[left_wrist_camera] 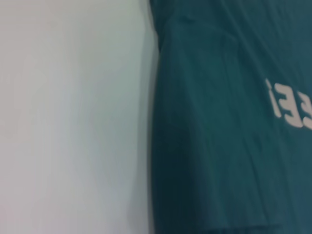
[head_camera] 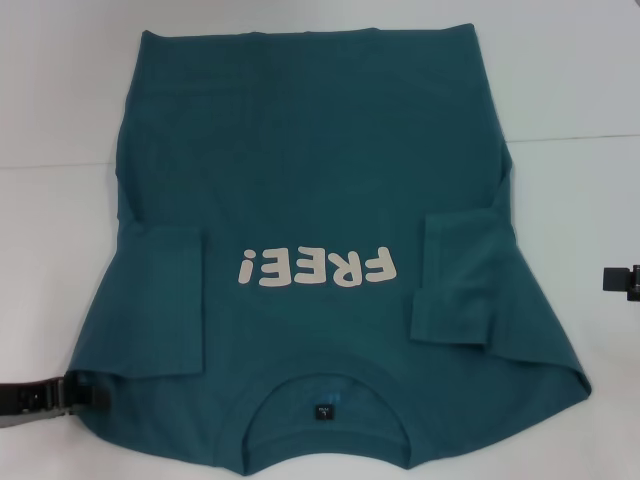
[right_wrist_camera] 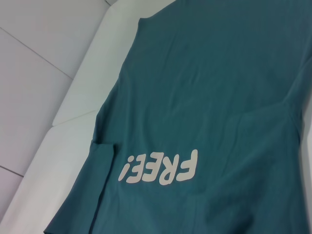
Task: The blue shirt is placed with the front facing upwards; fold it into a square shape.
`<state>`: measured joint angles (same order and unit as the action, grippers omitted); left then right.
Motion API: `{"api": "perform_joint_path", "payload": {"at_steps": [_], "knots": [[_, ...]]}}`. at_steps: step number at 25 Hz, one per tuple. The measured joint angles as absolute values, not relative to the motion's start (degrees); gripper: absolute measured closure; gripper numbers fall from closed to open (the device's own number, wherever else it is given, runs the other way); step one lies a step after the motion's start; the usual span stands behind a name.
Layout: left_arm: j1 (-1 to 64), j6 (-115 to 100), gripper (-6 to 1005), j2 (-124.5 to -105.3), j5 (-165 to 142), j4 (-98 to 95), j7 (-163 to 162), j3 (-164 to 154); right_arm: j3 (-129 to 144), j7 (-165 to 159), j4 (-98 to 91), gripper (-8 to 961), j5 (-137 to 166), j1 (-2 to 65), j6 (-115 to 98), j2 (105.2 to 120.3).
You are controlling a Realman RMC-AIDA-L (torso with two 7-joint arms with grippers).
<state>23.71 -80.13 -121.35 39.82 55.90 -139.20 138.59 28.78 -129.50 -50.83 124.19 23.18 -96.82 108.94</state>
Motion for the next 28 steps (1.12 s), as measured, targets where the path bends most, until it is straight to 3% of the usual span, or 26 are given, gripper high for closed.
{"api": "perform_joint_path", "payload": {"at_steps": [3,13,17,23,25,28], "knots": [[23.4,-80.3,692,-121.93,38.6,57.4,-139.2,138.4,28.8,-129.8,-50.8,95,124.2,23.2,-97.0,108.93],[22.8,-82.6,918,-122.83,38.6,60.4,-139.1,138.6,28.8,-130.4,-50.7,94,124.1,22.9,-97.5,108.87],[22.8,-84.7,951,-122.91,38.9,62.2,-139.2,139.0,28.7,-132.8,-51.0,92,124.1,23.1,-99.6,107.23],[23.1,-86.3,967,-122.94,38.9,63.8,-138.9,139.0,30.0,-142.3,-49.5,89,128.2,25.0,-104.2,101.88],[23.1,-86.5,967,-122.93,38.9,64.2,-138.8,138.9,29.9,-143.8,-49.6,88,133.6,26.8,-105.4,101.23],[23.1,-86.9,967,-122.97,38.9,64.6,-138.3,138.8,30.0,-144.1,-49.0,87,140.9,30.0,-106.7,101.52]]}}
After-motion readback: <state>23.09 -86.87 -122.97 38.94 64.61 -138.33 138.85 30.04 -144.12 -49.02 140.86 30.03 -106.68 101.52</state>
